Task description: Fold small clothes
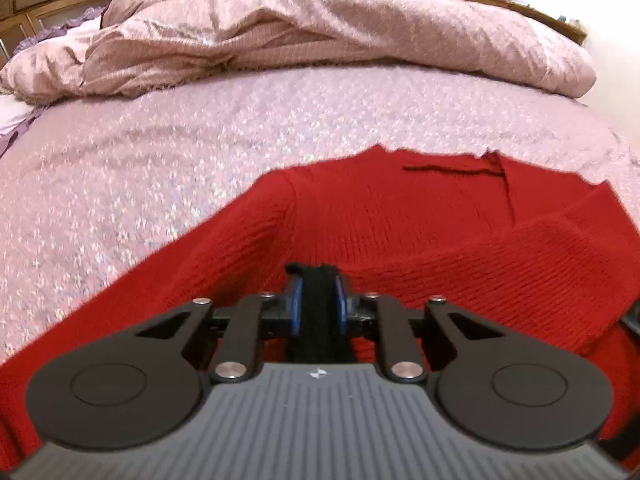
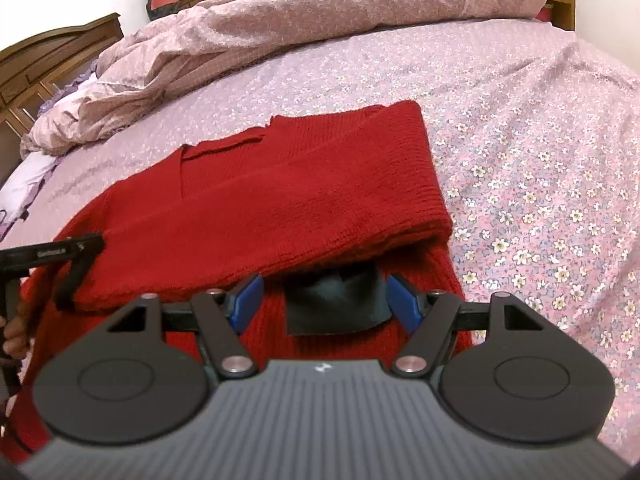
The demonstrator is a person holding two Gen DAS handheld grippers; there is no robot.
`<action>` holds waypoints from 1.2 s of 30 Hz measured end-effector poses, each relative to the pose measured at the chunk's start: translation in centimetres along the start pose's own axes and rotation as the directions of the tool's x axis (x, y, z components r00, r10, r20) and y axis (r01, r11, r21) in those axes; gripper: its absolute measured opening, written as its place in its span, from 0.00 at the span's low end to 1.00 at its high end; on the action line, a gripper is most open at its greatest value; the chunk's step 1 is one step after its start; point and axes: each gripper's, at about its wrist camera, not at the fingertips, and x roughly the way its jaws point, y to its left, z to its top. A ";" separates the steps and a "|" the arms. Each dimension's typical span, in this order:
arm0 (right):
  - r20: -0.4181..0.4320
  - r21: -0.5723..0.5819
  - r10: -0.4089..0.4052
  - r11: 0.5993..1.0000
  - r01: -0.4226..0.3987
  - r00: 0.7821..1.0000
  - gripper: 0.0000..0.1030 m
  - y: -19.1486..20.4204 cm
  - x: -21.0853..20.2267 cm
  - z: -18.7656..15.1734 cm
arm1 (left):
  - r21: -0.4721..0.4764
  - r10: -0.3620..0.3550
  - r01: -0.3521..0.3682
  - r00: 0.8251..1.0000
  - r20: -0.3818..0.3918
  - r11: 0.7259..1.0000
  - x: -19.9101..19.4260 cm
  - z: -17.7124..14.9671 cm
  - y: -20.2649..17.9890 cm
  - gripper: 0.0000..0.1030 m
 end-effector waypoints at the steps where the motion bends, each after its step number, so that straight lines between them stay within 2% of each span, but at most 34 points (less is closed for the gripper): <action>1: 0.007 0.000 -0.001 1.000 0.001 1.000 0.68 0.0 -0.1 0.0 | -0.002 -0.010 0.010 1.000 0.020 1.000 -0.5 0.4 0.0 0.17; 6: 0.050 -0.003 -0.003 1.000 0.003 0.999 0.68 -0.1 -0.6 0.7 | 0.040 -0.020 0.014 0.990 0.139 0.999 -2.9 3.5 -0.3 0.16; 11: 0.081 -0.005 -0.007 1.000 0.007 0.997 0.68 -0.1 -0.3 1.7 | 0.068 0.011 -0.024 0.981 0.192 0.997 -2.0 7.0 -0.4 0.16; 17: 0.122 -0.039 -0.014 0.999 0.019 0.992 0.68 0.6 1.0 2.7 | 0.054 0.052 -0.057 0.995 0.082 0.997 3.8 7.6 1.1 0.16; 21: 0.143 -0.060 -0.031 0.997 0.040 0.989 0.68 0.6 2.3 3.2 | 0.111 0.095 -0.099 0.995 0.041 0.989 6.3 6.4 1.1 0.17; 24: 0.120 -0.074 -0.069 0.994 0.078 0.990 0.67 0.2 3.8 3.3 | 0.119 0.112 -0.114 0.993 0.021 0.986 7.4 5.8 1.4 0.18; 27: 0.121 -0.092 -0.070 0.992 0.082 0.990 0.68 -0.2 4.9 3.0 | 0.139 0.137 -0.140 0.990 0.032 0.980 7.7 5.3 1.3 0.26; 28: 0.126 -0.091 -0.067 0.993 0.078 0.990 0.69 -0.3 5.0 2.9 | 0.142 0.147 -0.151 0.988 0.036 0.978 7.7 5.3 1.3 0.31; 32: 0.126 -0.073 -0.058 0.995 0.067 0.990 0.69 -0.6 5.0 3.0 | 0.127 0.196 -0.201 0.979 0.050 0.971 6.8 5.3 1.3 0.66; 36: 0.128 -0.071 -0.061 0.995 0.070 0.990 0.69 -0.4 4.6 3.0 | 0.104 0.202 -0.206 0.978 0.049 0.973 4.6 5.2 2.0 0.71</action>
